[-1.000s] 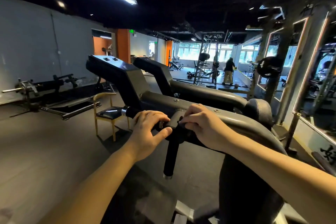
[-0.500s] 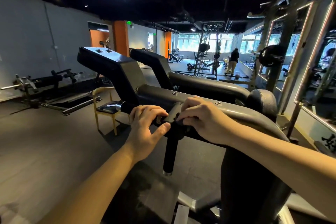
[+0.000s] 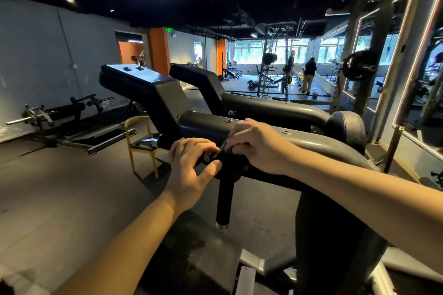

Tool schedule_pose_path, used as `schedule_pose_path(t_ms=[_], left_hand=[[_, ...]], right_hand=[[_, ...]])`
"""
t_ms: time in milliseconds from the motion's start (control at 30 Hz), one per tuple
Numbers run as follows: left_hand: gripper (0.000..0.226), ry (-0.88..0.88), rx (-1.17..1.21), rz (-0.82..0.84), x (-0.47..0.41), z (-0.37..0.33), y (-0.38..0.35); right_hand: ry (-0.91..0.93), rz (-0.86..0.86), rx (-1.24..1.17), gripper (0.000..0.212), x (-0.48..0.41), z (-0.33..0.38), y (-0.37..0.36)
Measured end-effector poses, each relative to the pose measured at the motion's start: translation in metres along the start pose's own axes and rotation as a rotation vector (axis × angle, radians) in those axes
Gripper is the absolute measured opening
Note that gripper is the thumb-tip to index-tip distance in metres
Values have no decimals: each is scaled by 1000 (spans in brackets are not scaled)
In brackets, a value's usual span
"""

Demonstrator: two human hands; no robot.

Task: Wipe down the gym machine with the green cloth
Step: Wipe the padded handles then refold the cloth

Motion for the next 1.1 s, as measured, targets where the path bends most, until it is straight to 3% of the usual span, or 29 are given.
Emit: schedule_pose_path(t_ms=[167,367,533,667,900,1100], left_hand=[[38,16,-27,23,1,-1,1],[37,-44,-8,63,1,-1,5],[39,-32,-5,76,0,6,3],[37,-27,11,82,1,4,4],[35,-29,22,69,1,8,4],[33,-20,42,66,1,7,0]], right_hand=[[-108,-70,94,15,-22,-24,-12],[-43,-139,-96,20,22,23,16],[-92,-166,-2,19,4,-18,9],[-178,-122,56,15,-16,-34,-4],[-72,-102,-44,19,31,4,19],[-121,-112,33,16,-5,-31,2]])
Point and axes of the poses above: each hand's wrist, its own x-axis away from the middle knuckle, its own y-axis out of the back of the hand, z = x × y, the point moved 10 cm from there along -x, towards the middle knuckle, and after that the axes turned 15 degrees about -z, right-handed, at the moved point
